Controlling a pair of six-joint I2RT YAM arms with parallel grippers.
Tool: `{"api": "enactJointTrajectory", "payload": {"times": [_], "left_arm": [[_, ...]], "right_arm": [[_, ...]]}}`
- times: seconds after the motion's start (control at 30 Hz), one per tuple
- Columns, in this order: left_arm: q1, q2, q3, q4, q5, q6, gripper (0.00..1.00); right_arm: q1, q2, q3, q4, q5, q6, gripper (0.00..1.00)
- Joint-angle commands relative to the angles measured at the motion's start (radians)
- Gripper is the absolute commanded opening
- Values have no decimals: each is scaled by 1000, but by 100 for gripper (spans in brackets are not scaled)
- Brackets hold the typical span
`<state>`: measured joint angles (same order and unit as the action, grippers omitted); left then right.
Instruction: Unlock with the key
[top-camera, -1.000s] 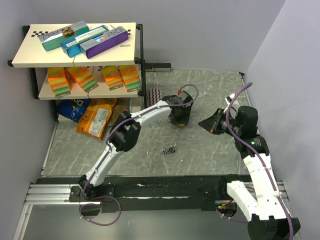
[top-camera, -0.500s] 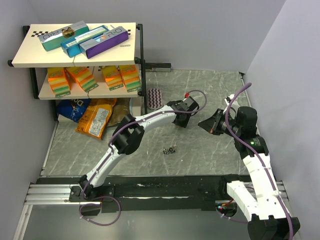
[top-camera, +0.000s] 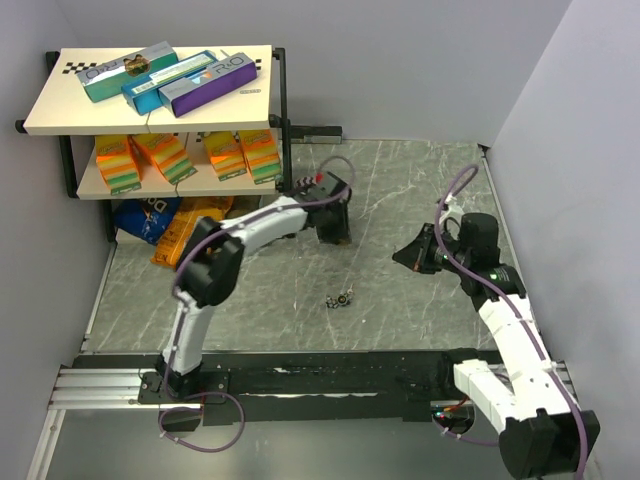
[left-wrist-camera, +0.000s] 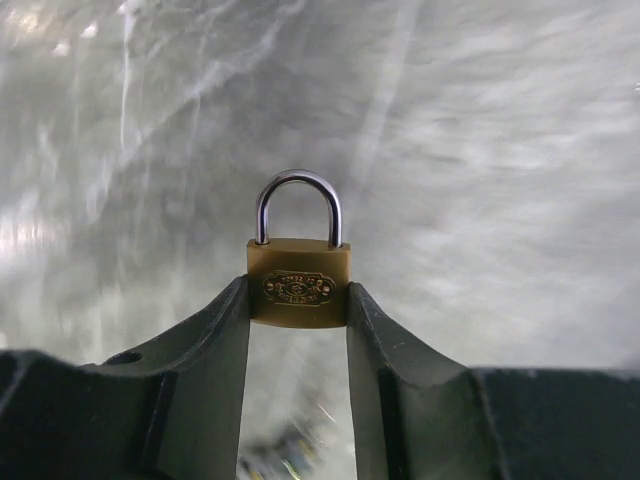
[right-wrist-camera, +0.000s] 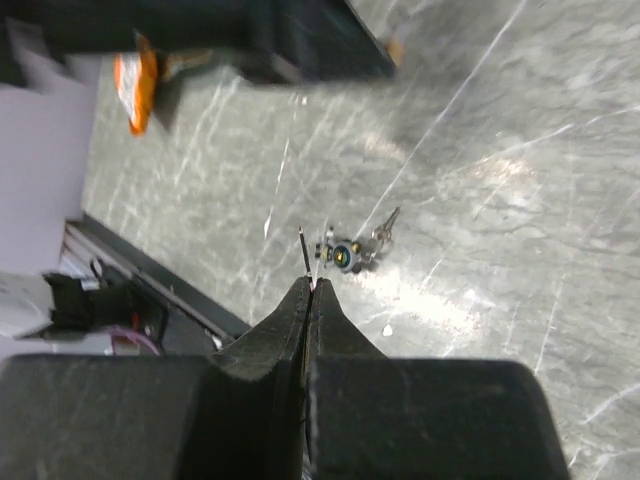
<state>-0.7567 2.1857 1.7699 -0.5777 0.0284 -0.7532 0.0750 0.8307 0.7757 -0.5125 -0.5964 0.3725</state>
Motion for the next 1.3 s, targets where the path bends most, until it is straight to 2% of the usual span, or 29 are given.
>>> {"api": "enactJointTrajectory", "payload": {"times": [0.0, 0.2, 0.3, 0.47, 0.7, 1.27], "left_arm": [[0, -265, -96, 253, 184, -289, 1], [-3, -421, -355, 433, 242, -481, 1], [-6, -463, -398, 452, 235, -500, 1], [-9, -488, -391, 429, 216, -489, 1], [-20, -488, -379, 418, 208, -477, 1], [-38, -515, -391, 418, 189, -469, 1]], "right_arm": [[69, 41, 2, 28, 38, -44, 0], [124, 128, 0, 75, -9, -6, 0], [141, 157, 19, 81, -2, 3, 0], [158, 212, 51, 135, -17, 42, 0], [201, 281, 119, 131, 0, 36, 0], [206, 369, 197, 103, 4, 14, 0]]}}
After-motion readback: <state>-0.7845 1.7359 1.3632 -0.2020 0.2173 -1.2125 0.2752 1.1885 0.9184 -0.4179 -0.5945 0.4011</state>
